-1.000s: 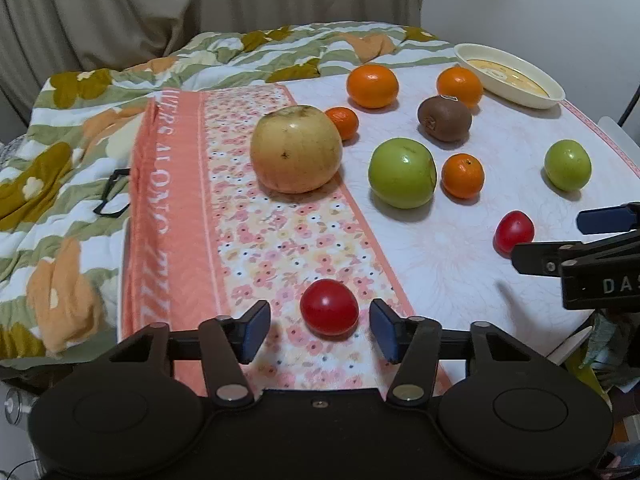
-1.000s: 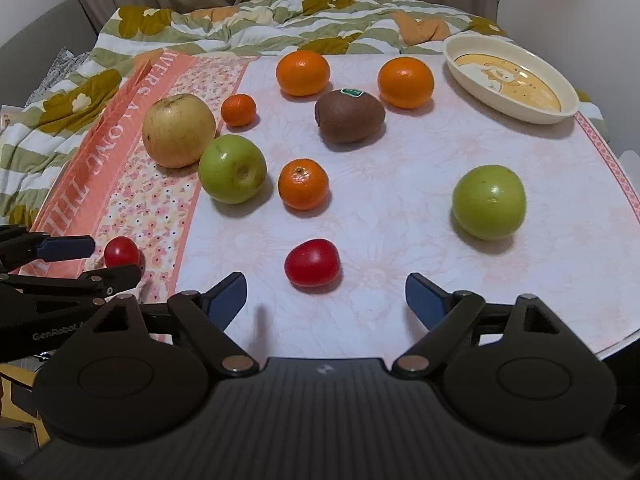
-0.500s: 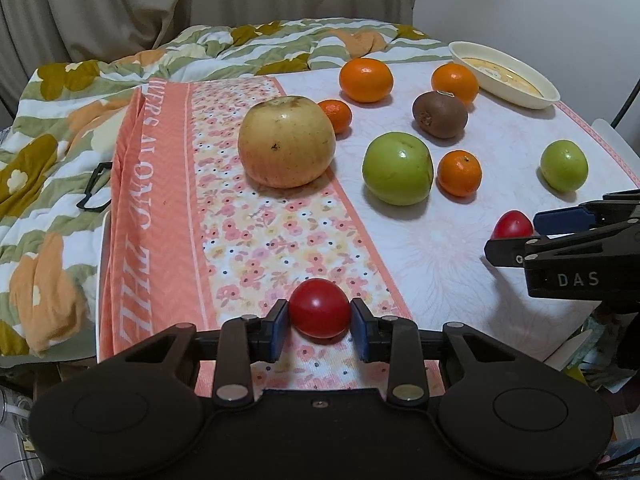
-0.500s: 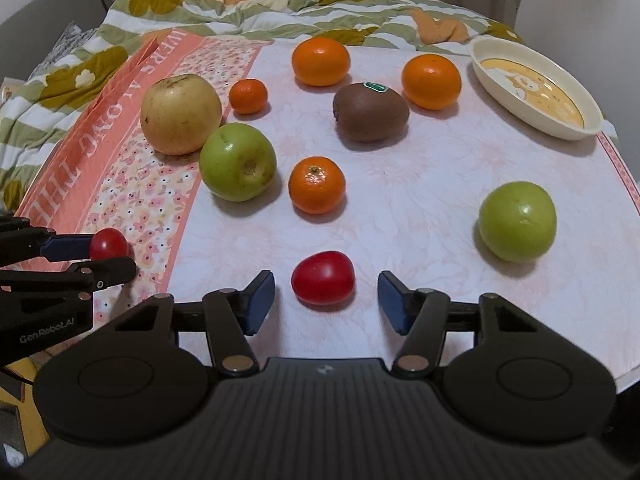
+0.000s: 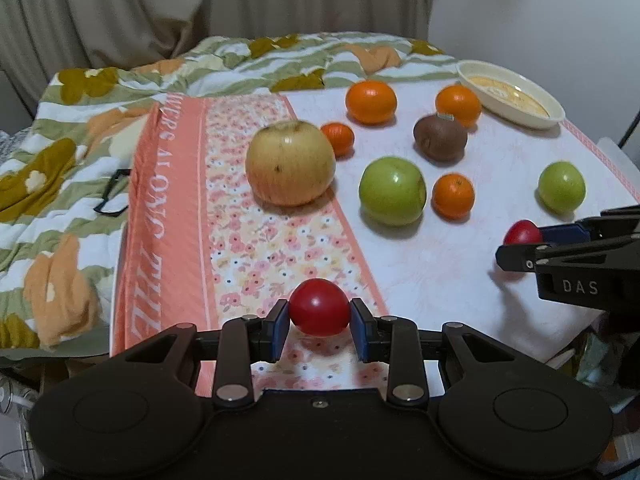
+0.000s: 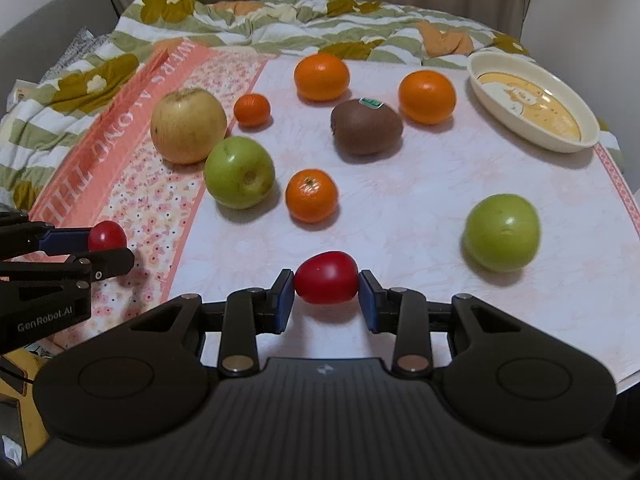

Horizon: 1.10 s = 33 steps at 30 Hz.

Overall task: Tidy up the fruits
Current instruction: 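Carry the tomato to the white bowl and open the left tool while the right tool carries its tomato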

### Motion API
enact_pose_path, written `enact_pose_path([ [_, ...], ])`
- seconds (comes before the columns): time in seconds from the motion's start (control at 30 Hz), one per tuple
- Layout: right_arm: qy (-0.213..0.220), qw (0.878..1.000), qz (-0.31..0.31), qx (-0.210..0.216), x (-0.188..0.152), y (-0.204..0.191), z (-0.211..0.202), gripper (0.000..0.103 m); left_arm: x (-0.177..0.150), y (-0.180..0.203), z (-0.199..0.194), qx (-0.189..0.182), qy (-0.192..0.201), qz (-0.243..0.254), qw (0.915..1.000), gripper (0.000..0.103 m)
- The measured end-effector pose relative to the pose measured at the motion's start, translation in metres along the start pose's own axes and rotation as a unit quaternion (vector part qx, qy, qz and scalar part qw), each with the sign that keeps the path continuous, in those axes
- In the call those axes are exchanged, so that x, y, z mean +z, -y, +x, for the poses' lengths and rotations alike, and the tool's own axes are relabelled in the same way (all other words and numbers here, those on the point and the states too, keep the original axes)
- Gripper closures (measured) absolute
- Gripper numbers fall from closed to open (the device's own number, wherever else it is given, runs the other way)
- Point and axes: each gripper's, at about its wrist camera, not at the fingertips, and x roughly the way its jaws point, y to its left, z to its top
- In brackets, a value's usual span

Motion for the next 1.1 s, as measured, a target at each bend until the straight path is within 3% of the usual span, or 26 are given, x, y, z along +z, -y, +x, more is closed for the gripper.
enact_pose_path([
  [0.27,0.024,0.999,-0.011,0.018,0.004,0.035,-0.036,0.053,0.010,0.032,-0.040,0.031,0.027,-0.027,0.9988,0.067],
  [0.6,0.050,0.998,-0.023,0.027,0.017,0.116,-0.078,0.053,0.040,0.104,-0.069,0.055,0.062,-0.059,0.9948,0.067],
  [0.87,0.050,0.998,-0.036,0.013,0.041,0.188,-0.085,0.053,0.078,0.163,-0.069,0.066,0.089,-0.084,0.9903,0.067],
  [1.1,0.059,0.997,-0.048,0.007,0.075,0.239,-0.082,0.053,0.133,0.200,-0.044,0.043,0.096,-0.077,0.9915,0.067],
])
